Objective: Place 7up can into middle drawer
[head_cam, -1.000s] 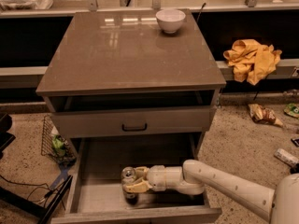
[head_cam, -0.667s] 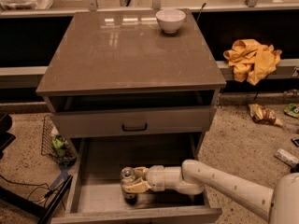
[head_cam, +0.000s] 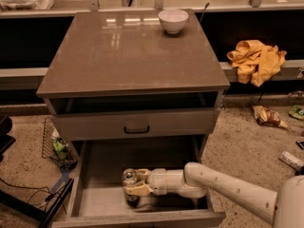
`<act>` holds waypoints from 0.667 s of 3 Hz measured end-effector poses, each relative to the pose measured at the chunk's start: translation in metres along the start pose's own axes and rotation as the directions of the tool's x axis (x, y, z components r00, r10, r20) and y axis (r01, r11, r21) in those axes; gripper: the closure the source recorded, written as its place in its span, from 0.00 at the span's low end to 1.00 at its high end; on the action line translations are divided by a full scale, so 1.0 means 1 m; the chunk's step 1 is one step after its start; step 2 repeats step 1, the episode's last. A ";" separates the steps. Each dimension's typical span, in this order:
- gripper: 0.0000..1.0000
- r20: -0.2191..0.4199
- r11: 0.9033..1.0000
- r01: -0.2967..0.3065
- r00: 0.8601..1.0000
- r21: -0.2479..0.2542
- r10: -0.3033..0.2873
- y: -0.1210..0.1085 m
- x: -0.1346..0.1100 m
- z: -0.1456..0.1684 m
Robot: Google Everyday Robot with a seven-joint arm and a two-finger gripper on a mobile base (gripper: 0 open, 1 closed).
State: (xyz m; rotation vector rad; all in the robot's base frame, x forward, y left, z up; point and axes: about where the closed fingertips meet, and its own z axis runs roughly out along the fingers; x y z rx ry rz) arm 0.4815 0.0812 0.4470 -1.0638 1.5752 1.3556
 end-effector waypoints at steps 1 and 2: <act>0.00 0.000 1.000 0.000 1.000 -0.004 0.000 0.001 0.000 0.002; 0.00 0.000 1.000 0.000 1.000 -0.004 0.000 0.001 0.000 0.002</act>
Offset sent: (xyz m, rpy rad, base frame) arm 0.0000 0.0000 0.0000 0.0000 0.0000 0.0000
